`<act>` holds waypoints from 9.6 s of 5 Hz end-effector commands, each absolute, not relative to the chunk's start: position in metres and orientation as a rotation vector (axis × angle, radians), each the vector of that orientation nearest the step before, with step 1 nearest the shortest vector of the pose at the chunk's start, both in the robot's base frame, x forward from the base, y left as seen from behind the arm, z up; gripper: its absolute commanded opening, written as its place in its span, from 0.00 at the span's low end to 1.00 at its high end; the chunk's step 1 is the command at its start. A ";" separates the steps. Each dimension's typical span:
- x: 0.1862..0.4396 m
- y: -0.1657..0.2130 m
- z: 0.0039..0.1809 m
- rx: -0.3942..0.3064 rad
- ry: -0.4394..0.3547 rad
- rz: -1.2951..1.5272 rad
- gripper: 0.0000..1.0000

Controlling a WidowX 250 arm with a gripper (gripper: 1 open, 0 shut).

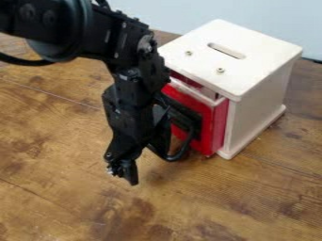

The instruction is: Open the drawer

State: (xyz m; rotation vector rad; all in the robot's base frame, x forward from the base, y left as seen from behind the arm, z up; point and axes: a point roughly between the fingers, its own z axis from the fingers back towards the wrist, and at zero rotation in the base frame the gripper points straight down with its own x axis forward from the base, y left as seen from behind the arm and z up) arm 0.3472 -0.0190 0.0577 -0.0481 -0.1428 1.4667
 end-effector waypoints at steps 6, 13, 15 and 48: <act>0.363 -0.012 0.086 -0.122 -0.226 1.595 0.00; 0.379 -0.031 0.114 -0.133 -0.266 1.769 1.00; 0.376 -0.056 0.090 -0.105 -0.277 1.804 1.00; 0.372 0.052 0.114 -0.066 -0.388 2.197 1.00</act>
